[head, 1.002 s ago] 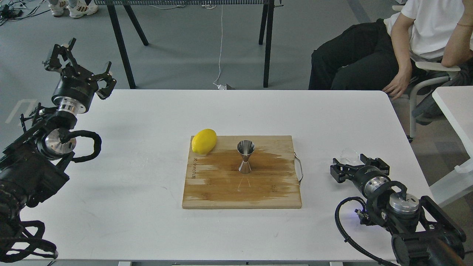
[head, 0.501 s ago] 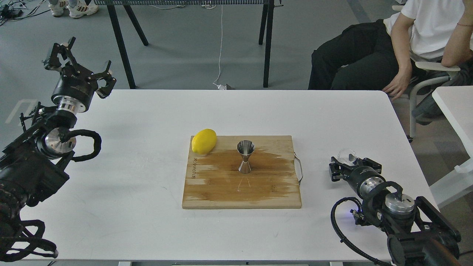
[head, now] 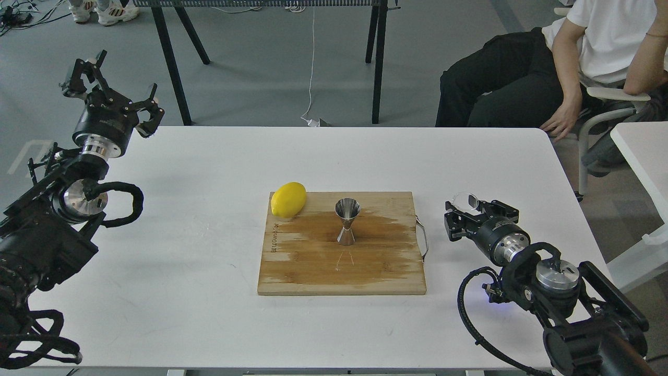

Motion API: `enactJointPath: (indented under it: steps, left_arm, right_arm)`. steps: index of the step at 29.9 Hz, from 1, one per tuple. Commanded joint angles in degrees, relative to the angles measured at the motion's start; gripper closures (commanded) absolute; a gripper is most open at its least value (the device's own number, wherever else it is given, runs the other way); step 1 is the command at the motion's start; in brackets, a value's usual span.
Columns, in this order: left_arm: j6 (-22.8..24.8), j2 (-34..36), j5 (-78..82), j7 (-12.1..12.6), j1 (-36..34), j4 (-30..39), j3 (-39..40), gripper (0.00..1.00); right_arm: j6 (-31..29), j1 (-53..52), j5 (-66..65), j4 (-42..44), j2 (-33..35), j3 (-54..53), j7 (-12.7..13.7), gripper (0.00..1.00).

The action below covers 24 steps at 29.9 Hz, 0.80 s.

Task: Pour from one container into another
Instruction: 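Grasp the clear glass with the right gripper and lift it over the jigger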

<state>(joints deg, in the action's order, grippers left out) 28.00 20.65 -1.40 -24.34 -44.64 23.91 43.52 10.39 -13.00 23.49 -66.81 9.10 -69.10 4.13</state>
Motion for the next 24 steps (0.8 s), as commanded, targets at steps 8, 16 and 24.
enactJointPath:
  steps: [8, 16, 24]
  left_arm:
    - [0.0, 0.2, 0.0, -0.1, 0.1, 0.0, 0.1, 0.00]
    - [0.0, 0.2, 0.0, -0.1, 0.1, 0.0, 0.2, 0.00]
    - [0.0, 0.4, 0.0, -0.1, 0.1, 0.0, 0.2, 0.00]
  right_arm:
    - [2.8, -0.7, -1.6, -6.9, 0.0, 1.4, -0.2, 0.64]
    - [2.5, -0.6, -4.6, -15.6, 1.0, 6.5, -0.1, 0.64]
    - [2.6, -4.0, -15.5, -18.8, 0.9, 15.8, -0.3, 0.64]
